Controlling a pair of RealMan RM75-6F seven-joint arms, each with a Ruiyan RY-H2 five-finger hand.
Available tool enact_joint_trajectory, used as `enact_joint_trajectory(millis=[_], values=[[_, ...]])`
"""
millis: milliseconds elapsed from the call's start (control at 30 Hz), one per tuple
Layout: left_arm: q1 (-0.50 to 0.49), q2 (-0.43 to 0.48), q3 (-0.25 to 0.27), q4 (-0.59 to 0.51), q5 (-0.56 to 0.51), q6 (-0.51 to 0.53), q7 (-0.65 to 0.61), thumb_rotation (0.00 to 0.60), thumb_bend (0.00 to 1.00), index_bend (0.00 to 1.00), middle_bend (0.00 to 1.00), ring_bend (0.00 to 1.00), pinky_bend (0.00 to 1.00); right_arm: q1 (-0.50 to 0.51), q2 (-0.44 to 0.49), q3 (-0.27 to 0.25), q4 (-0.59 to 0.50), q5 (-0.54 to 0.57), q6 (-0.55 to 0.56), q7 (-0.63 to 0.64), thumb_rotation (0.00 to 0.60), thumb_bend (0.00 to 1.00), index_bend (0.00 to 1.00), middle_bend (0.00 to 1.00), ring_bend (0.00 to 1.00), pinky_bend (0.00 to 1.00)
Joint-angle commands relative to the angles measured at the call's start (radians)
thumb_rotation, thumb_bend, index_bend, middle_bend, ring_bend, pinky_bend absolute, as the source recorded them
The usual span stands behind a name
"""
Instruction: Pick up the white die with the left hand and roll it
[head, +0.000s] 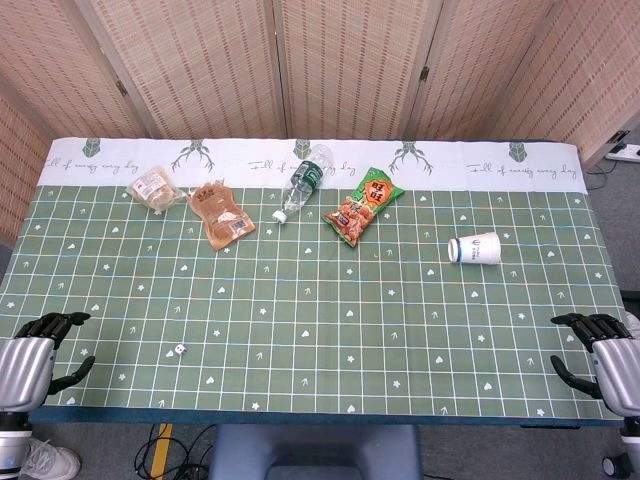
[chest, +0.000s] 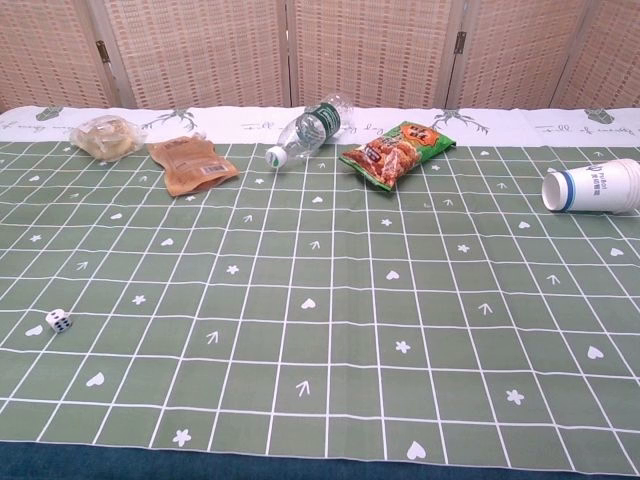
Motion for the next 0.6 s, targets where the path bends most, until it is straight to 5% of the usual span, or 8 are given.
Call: enact_joint_trajectory(millis=[33,600], values=[[-0.001,-0.001,-0.001,0.000,-0.002,-0.002,0.002,0.600,0.27,0.31,0.38,0.29,0.35,0.001,0.001,0.001,-0.002,-0.001,0.001,-0.002,0.600,0.24,0.33,0.35,0.34,0.27],[-0.048,-0.001,0.014,0.040,0.075,-0.048,-0.028,0.600,0.27,0.32,0.38,0.29,0.35,-0.006,0.010,0.006,-0.009,-0.009,0.021,-0.009,0.600,0.24,0.33,0.35,0.34,0.27]])
